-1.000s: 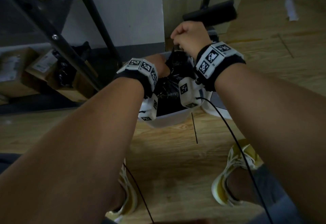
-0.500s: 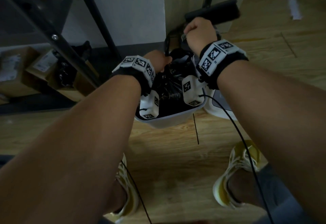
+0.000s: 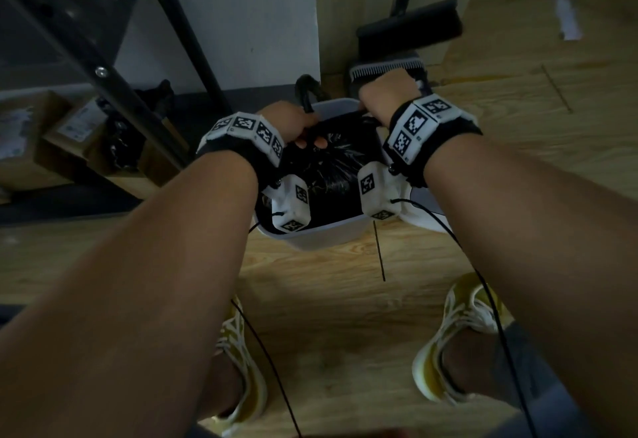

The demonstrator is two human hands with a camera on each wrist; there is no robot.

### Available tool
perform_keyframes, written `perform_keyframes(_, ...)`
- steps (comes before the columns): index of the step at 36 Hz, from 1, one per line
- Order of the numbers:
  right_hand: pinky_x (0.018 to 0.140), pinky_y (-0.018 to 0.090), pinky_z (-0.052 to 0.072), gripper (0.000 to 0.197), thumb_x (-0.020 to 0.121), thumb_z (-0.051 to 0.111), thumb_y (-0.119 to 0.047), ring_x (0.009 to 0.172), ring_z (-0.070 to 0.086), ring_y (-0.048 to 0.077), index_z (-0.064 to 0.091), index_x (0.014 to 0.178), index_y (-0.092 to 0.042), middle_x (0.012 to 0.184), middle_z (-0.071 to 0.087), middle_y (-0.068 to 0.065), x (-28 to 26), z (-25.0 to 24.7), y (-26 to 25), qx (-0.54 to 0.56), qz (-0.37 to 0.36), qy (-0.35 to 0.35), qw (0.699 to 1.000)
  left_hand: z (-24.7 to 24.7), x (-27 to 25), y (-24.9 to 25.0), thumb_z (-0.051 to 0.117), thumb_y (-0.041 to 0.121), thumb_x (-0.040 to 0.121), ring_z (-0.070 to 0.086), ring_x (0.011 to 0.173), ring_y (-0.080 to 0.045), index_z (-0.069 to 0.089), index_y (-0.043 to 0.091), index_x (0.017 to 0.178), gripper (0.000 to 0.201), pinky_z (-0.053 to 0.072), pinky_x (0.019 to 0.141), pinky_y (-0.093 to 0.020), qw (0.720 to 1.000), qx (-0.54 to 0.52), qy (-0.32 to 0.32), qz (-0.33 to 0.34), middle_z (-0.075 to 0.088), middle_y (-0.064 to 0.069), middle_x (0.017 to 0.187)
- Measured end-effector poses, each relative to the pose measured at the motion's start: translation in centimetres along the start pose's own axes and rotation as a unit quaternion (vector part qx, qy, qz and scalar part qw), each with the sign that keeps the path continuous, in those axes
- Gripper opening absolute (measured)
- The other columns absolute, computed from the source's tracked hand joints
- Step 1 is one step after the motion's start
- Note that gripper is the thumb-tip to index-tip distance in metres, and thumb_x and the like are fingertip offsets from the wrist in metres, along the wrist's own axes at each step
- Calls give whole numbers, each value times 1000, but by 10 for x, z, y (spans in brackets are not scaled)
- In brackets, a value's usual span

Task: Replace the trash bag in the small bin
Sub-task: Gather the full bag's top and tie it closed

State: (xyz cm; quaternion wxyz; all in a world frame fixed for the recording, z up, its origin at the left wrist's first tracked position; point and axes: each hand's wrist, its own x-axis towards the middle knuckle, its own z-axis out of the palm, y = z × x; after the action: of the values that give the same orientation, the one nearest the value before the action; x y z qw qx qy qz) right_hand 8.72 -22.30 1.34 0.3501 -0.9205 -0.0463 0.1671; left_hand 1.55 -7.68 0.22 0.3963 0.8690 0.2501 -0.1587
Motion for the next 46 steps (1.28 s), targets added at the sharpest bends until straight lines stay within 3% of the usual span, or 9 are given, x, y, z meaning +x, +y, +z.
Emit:
perform_keyframes(3, 74, 26, 42, 40, 88, 58, -24, 85, 47, 16, 59, 125, -9, 129, 60, 11, -4, -1, 4, -23, 5, -25, 999, -5, -1, 0, 45, 33, 100, 56, 70, -14, 56, 17, 77, 30, 39, 57, -20, 1000, -12, -27, -4, 56, 5, 71)
perform_keyframes(5, 73, 21, 43, 43, 85, 64, -26, 85, 49, 14, 59, 125, -9, 122, 63, 8, -9, 1, 6, -22, 10, -59, 998, -10, -6, 4, 46, 32, 100, 55, 70, -16, 63, 10, 106, 28, 38, 50, -20, 998, -8, -58, -9, 63, -2, 84)
perform_keyframes(9, 38, 11, 41, 24, 85, 68, -24, 58, 53, 5, 63, 106, -13, 74, 56, -5, -18, 6, 9, -48, 10, -157, 986, -14, -10, 7, 43, 27, 102, 50, 66, -7, 58, 16, 131, 34, 31, 51, -18, 996, 7, -90, 18, 59, -4, 109)
perform_keyframes(14, 70, 29, 45, 43, 81, 71, -36, 85, 61, 22, 65, 115, -11, 105, 65, 9, -21, 19, 14, -177, -35, -174, 968, -11, -7, 3, 57, 31, 95, 50, 61, -7, 65, 9, 121, 36, 35, 33, -9, 997, 55, -52, 11, 61, -4, 100)
perform_keyframes(18, 79, 33, 42, 47, 80, 70, -35, 115, 59, 33, 63, 119, -10, 123, 63, 13, -23, 28, 12, -187, -48, -166, 967, -13, -3, -3, 71, 32, 84, 58, 75, -15, 71, 5, 113, 39, 40, 54, -18, 994, 105, -21, 28, 66, -7, 97)
perform_keyframes(26, 77, 26, 48, 42, 79, 70, -25, 113, 61, 27, 65, 119, -13, 121, 65, 9, -14, 29, 8, -127, -52, -131, 982, -4, -3, -5, 72, 19, 77, 64, 95, -27, 66, 12, 92, 18, 45, 78, -33, 966, 232, 80, 75, 66, -9, 94)
perform_keyframes(30, 90, 29, 46, 35, 89, 55, -14, 116, 59, 25, 64, 122, -14, 123, 64, 8, -14, 31, 5, -102, -96, -106, 984, 1, 3, -6, 65, 17, 80, 60, 107, -30, 61, 18, 105, 25, 44, 91, -37, 942, 297, 113, 108, 65, -7, 108)
perform_keyframes(39, 97, 31, 44, 36, 91, 53, -16, 120, 56, 26, 61, 126, -15, 129, 61, 9, -9, 55, 10, -103, -98, -134, 981, 18, 18, -10, 46, 27, 91, 53, 112, -32, 58, 10, 106, 25, 35, 97, -38, 882, 411, 181, 141, 63, -14, 113)
perform_keyframes(46, 94, 30, 45, 36, 91, 50, -14, 120, 56, 27, 63, 124, -14, 128, 61, 10, -5, 57, 11, -100, -95, -128, 982, 23, 24, -15, 46, 20, 91, 56, 108, -35, 55, 4, 111, 28, 35, 97, -40, 868, 432, 196, 151, 65, -17, 110)
